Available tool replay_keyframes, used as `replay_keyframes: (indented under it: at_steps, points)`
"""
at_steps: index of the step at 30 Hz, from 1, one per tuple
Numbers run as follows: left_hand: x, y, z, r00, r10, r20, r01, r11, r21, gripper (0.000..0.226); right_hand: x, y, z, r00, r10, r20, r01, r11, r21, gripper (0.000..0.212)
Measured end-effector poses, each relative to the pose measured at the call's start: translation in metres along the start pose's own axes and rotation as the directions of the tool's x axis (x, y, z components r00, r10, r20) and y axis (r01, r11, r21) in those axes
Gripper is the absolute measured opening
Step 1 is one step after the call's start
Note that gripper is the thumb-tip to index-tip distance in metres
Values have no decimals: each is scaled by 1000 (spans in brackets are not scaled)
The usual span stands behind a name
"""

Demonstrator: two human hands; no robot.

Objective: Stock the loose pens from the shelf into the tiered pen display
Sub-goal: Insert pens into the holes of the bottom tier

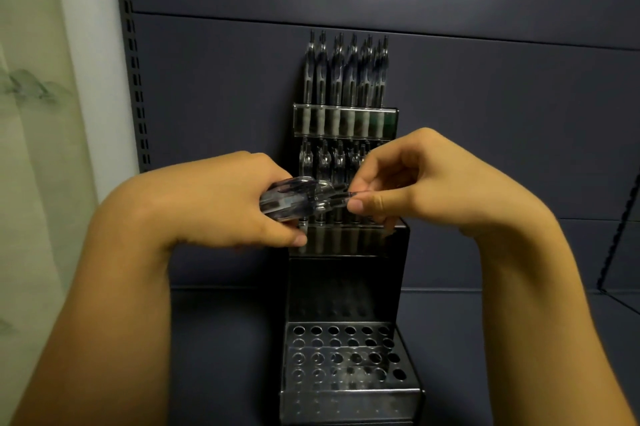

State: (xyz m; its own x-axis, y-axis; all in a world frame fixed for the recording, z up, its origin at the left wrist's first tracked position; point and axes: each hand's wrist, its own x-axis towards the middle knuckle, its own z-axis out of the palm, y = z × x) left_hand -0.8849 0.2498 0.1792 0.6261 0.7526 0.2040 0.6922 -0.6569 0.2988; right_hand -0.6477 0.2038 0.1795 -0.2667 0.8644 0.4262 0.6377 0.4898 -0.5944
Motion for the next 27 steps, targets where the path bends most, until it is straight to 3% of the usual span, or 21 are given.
replay_keyframes:
  at_steps: [10,16,20,24,27]
  points:
    - [-12,11,11,972,62,-229,-67,998,-12,15,-7,7,2,970,-218,-105,237,946,220,20]
    - [-29,29,45,918,-1,-396,-106,963,-249,17,-13,20,6,927,-310,-210,372,822,431,19]
    - [-36,37,73,895,-106,-434,-106,893,-436,15,-14,23,19,907,-340,-248,421,728,541,18]
    - [-45,31,94,894,-189,-407,-35,875,-483,17,-21,21,16,919,-231,-319,393,536,747,9]
    - [-50,23,105,882,-188,-433,-4,915,-404,31,-25,20,0,905,-61,-421,379,563,734,13]
